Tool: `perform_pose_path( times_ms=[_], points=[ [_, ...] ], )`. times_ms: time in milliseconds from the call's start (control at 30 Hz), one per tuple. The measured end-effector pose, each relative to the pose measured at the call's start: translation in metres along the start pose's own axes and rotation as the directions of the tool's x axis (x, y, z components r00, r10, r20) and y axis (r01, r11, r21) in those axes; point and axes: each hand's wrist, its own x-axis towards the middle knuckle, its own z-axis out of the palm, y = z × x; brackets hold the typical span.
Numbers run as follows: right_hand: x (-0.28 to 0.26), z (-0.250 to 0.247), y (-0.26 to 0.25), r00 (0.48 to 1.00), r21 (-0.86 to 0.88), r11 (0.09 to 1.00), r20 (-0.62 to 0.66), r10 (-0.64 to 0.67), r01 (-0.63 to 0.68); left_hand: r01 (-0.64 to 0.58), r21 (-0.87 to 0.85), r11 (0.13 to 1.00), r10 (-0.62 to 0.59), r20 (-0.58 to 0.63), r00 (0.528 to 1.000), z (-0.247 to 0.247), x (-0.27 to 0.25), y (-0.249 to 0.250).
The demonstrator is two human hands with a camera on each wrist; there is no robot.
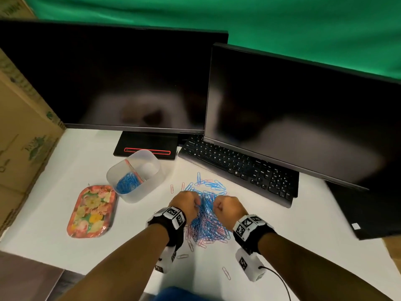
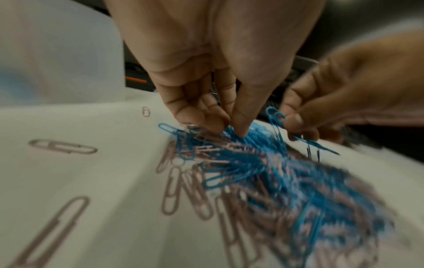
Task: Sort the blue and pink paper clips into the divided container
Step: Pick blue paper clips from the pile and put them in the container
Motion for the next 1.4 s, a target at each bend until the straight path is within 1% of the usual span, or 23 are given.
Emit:
perform_pose_path(
  times_ms=[100,200,233,300,333,367,500,567,600,667,733,900,1000,1067,1133,1167,1200,1233,1267,1300,1333,1367,1400],
  points=[
    [0.001,-0.010,0.009,0.997,0.197,0.980,-0.057,0.046,-0.034,0.056,-0.135,0.989,-0.058,-0.012,0.998,-0.004,0.003,-0.006],
    [0.005,-0.019,0.011,0.992,0.393,0.914,-0.032,0.123,-0.100,0.099,-0.200,0.975,-0.106,-0.026,0.994,-0.010,0.001,-0.008],
    [0.007,-0.021,0.011,0.989,0.502,0.855,0.010,0.144,-0.130,0.116,-0.211,0.971,-0.125,-0.031,0.992,-0.011,0.001,-0.008],
    [0.008,-0.027,0.008,0.979,0.733,0.649,0.132,0.157,-0.203,0.153,-0.232,0.961,-0.166,-0.037,0.985,-0.014,-0.001,-0.008],
    [0.006,-0.031,0.005,0.974,0.805,0.548,0.176,0.145,-0.227,0.162,-0.246,0.956,-0.178,-0.043,0.983,-0.014,-0.001,-0.008],
    [0.005,-0.035,0.003,0.972,0.844,0.483,0.194,0.131,-0.233,0.171,-0.265,0.949,-0.190,-0.045,0.981,-0.013,-0.002,-0.008],
    [0.005,-0.041,0.004,0.979,0.901,0.384,0.173,0.104,-0.200,0.168,-0.442,0.881,-0.218,-0.064,0.974,-0.011,-0.003,-0.011],
    [0.008,-0.040,0.005,0.976,0.927,0.311,0.176,0.125,-0.207,0.149,-0.589,0.794,-0.216,-0.045,0.975,-0.012,-0.003,-0.012],
    [0.009,-0.040,0.005,0.975,0.936,0.284,0.175,0.139,-0.208,0.145,-0.672,0.727,-0.223,-0.031,0.974,-0.012,-0.002,-0.012],
    [0.010,-0.038,0.003,0.973,0.952,0.235,0.160,0.167,-0.197,0.147,-0.821,0.551,-0.257,0.000,0.966,-0.013,-0.003,-0.011],
    [0.010,-0.037,0.001,0.971,0.962,0.205,0.144,0.190,-0.183,0.124,-0.910,0.394,-0.279,0.010,0.960,-0.018,-0.004,-0.010],
    [0.010,-0.035,-0.003,0.971,0.973,0.143,0.153,0.184,-0.180,0.092,-0.986,0.137,-0.332,0.042,0.942,-0.026,-0.005,-0.008],
    [0.010,-0.035,-0.005,0.956,0.968,0.074,0.222,0.190,-0.239,0.093,-0.995,-0.028,-0.376,0.097,0.922,-0.029,-0.003,-0.006],
    [0.010,-0.035,-0.007,0.939,0.955,0.043,0.281,0.197,-0.295,0.118,-0.986,-0.118,-0.392,0.155,0.907,-0.030,-0.001,-0.007],
    [0.012,-0.034,-0.009,0.923,0.936,0.082,0.319,0.216,-0.343,0.152,-0.974,-0.166,-0.412,0.209,0.887,-0.029,0.001,-0.010],
    [0.014,-0.032,-0.010,0.917,0.923,0.140,0.320,0.239,-0.359,0.172,-0.969,-0.177,-0.432,0.233,0.871,-0.028,0.002,-0.013],
    [0.016,-0.031,-0.009,0.916,0.904,0.230,0.296,0.271,-0.360,0.196,-0.963,-0.187,-0.445,0.260,0.857,-0.027,0.002,-0.015],
    [0.018,-0.029,-0.008,0.923,0.870,0.356,0.241,0.299,-0.342,0.223,-0.956,-0.189,-0.457,0.286,0.842,-0.026,0.003,-0.018],
    [0.020,-0.026,-0.008,0.938,0.798,0.518,0.163,0.307,-0.308,0.251,-0.953,-0.170,-0.468,0.303,0.830,-0.026,0.002,-0.022],
    [0.020,-0.025,-0.008,0.953,0.670,0.692,0.079,0.291,-0.267,0.284,-0.953,-0.102,-0.478,0.297,0.826,-0.026,0.001,-0.024],
    [0.019,-0.023,-0.010,0.967,0.495,0.839,0.017,0.253,-0.228,0.316,-0.948,0.029,-0.487,0.263,0.833,-0.027,0.001,-0.027],
    [0.019,-0.021,-0.011,0.976,0.307,0.929,-0.007,0.219,-0.206,0.337,-0.914,0.227,-0.479,0.197,0.855,-0.026,0.000,-0.028],
    [0.019,-0.018,-0.014,0.980,0.142,0.970,-0.013,0.200,-0.196,0.331,-0.831,0.447,-0.447,0.113,0.887,-0.026,-0.001,-0.029]
  ],
)
